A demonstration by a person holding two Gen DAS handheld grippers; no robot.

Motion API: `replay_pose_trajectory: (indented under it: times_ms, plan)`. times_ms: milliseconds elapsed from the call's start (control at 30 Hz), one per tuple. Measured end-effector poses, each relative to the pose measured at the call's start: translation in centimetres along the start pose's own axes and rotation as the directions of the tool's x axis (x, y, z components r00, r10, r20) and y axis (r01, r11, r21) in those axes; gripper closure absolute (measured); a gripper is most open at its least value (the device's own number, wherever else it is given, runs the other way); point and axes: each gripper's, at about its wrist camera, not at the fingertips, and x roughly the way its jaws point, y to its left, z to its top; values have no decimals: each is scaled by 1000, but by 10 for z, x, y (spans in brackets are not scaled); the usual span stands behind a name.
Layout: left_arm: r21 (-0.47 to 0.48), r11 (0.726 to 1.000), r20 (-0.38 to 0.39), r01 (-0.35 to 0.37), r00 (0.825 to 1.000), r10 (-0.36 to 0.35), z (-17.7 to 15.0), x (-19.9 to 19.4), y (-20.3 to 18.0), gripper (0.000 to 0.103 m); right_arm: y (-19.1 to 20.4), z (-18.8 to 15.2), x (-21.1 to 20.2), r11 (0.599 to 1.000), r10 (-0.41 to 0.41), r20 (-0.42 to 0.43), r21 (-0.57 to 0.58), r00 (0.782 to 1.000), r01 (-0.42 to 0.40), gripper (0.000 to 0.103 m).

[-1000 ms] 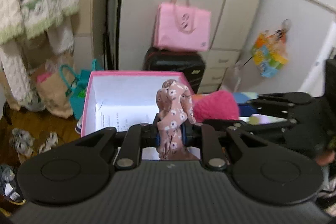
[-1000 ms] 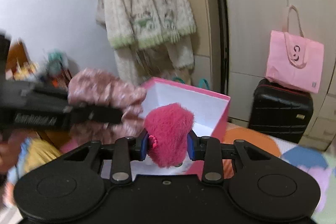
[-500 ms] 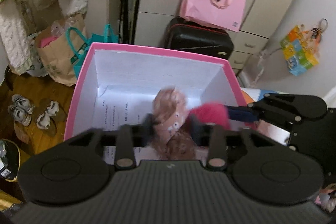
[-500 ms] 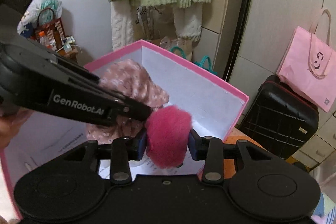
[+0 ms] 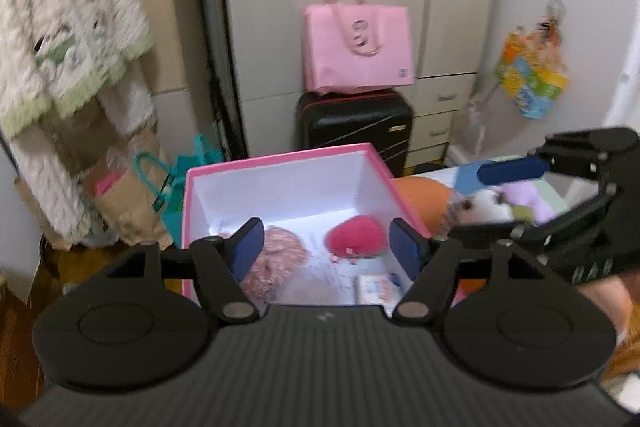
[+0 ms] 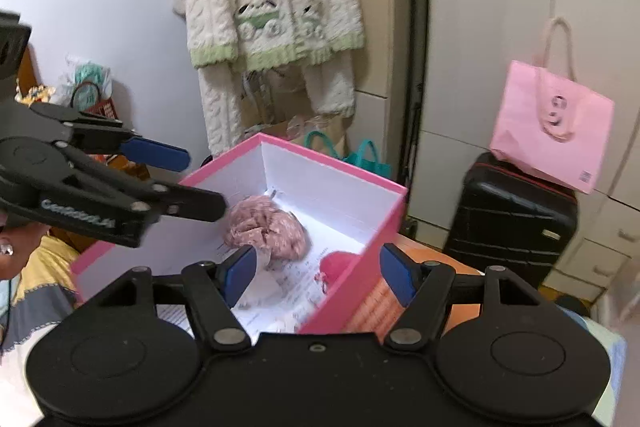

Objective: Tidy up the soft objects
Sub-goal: 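Move both tools back toward the orange ball and green sponge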

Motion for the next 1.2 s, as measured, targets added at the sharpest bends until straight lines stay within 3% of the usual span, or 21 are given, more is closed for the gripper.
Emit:
replay_pose_trajectory:
  times_ms: [267,567,900,1067,1200]
  plan:
    - [141,985,35,96,994,-102,-8,-50,-56,25,-18,-20,-88,997,3,41,71,999,-6,30]
    - [207,960,14,186,981,-193,-26,-58,-118,25,-33,-61,-134,995,-56,82,91,995,48,30]
    - [199,970,25,140,989,-148,-57,-23,-165,25,-45,-131,-123,983,-157,74,107,985,149,30]
    - [165,980,54,112,991,-122,-67,0,-181,25,-62,-145,-104,978,-198,87,88,976,191,30]
    - [136,990,93,50,994,-63,-71,22,-190,28,-80,-152,-88,974,-218,111,82,970,209,30]
